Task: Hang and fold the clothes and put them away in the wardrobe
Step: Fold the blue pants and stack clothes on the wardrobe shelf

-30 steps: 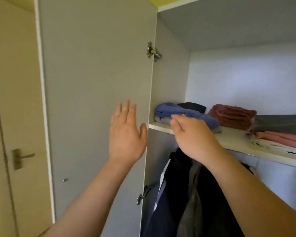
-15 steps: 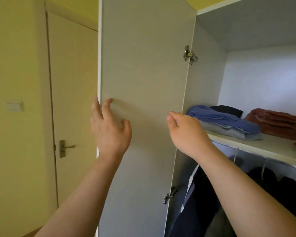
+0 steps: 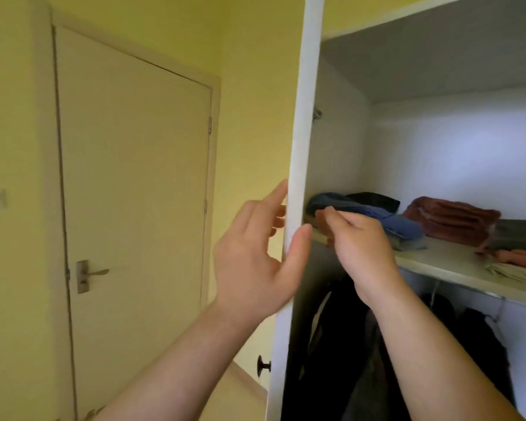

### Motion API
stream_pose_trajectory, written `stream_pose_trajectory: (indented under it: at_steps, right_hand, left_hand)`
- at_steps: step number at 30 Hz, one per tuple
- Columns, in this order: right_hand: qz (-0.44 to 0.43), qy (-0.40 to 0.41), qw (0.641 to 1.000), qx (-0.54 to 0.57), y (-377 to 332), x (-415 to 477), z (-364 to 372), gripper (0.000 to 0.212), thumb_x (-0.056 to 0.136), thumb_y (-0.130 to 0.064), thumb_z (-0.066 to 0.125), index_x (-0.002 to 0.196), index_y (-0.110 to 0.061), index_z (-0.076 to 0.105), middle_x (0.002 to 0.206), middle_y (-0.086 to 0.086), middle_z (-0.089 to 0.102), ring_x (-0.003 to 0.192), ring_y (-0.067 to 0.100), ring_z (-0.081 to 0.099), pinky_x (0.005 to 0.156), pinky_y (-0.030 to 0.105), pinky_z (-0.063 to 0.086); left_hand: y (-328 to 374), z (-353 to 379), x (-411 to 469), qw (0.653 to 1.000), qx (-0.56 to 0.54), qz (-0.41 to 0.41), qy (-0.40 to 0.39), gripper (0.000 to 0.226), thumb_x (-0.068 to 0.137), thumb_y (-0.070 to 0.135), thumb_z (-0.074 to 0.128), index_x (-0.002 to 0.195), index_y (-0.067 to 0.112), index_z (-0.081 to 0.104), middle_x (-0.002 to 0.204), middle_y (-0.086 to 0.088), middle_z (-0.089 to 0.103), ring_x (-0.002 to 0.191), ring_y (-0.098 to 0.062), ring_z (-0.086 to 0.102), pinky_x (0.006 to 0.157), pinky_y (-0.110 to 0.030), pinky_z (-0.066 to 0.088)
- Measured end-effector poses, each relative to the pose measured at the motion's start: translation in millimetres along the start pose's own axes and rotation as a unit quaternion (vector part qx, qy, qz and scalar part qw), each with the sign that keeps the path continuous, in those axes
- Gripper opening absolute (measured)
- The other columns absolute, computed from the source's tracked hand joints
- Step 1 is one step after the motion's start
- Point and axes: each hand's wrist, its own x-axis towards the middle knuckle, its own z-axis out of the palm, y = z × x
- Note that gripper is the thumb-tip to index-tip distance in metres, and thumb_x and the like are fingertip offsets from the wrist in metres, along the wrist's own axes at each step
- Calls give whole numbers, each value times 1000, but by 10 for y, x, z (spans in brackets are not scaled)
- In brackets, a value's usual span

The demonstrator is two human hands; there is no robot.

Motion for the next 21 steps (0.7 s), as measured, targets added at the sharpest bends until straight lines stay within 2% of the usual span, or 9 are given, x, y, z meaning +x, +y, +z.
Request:
stream_pose_trajectory:
  at_steps: [2, 4, 7, 8, 11, 13, 15, 18, 21]
  right_hand:
    - [62, -20, 994, 92, 9, 2, -176, 31, 97, -39, 56, 94, -18, 79, 89, 7, 77, 87, 26, 74, 81, 45, 59]
    - [99, -36, 984, 143, 60, 8, -423, 23, 95, -33, 62, 89, -21, 81, 92, 7, 79, 89, 27, 76, 77, 41, 60]
    - [126, -30, 974, 183, 209, -9, -840, 25, 82, -33, 70, 99, -16, 79, 104, 15, 76, 98, 36, 73, 88, 55, 58]
    - [131, -13, 970, 203, 275, -15, -971, 25, 81, -32, 72, 100, -17, 79, 106, 15, 76, 100, 35, 73, 89, 54, 58]
    - [147, 81, 957, 235, 489, -14, -1290, 19, 94, -33, 68, 101, -20, 81, 105, 7, 77, 98, 24, 75, 75, 37, 62]
    - [180, 154, 951, 200, 626, 7, -1441, 29, 99, -43, 61, 100, -20, 78, 99, 4, 78, 95, 25, 75, 78, 38, 60]
    - [194, 195, 954, 118, 756, 35, -1504, 38, 99, -50, 54, 88, -23, 78, 90, 2, 78, 91, 26, 74, 83, 43, 59]
    - [120, 263, 956, -53, 922, 50, -1492, 41, 98, -41, 51, 74, -14, 69, 71, 2, 71, 75, 22, 68, 72, 42, 55]
    - [53, 330, 932, -142, 1059, 27, -1484, 30, 96, -28, 54, 69, -21, 64, 68, -5, 65, 69, 7, 59, 64, 25, 43]
  left_hand:
    - [54, 271, -51, 996, -63, 42, -48, 54, 99, 31, 58, 146, 6, 50, 138, -4, 59, 128, -13, 54, 101, -35, 49]
    - [97, 605, -82, 985, -106, 85, -105, 59, 104, 35, 45, 153, 3, 39, 156, -12, 41, 147, -21, 37, 114, -44, 39]
    - [134, 1168, -157, 970, -121, 135, -162, 59, 108, 39, 29, 159, 9, 25, 167, -11, 21, 155, -26, 19, 119, -52, 30]
    - [147, 1364, -194, 968, -113, 144, -174, 58, 109, 39, 26, 161, 14, 21, 169, -7, 15, 156, -25, 14, 119, -54, 27]
    - [207, 1936, -290, 964, -72, 163, -195, 56, 110, 40, 20, 163, 23, 9, 171, 1, 2, 157, -23, 3, 122, -56, 19]
    - [269, 2261, -327, 965, -48, 166, -195, 56, 110, 38, 18, 163, 24, 5, 171, 1, -1, 157, -24, 0, 123, -57, 16]
    - [298, 2504, -369, 968, -38, 160, -187, 56, 110, 36, 18, 163, 23, 5, 171, -1, -1, 157, -26, -1, 123, -58, 12]
    - [274, 2761, -424, 971, -39, 160, -170, 56, 110, 37, 16, 163, 21, 8, 171, -2, 3, 157, -27, 2, 124, -58, 8]
    - [252, 2950, -429, 972, -34, 167, -161, 57, 109, 37, 19, 163, 20, 10, 171, -2, 5, 157, -27, 3, 123, -59, 7]
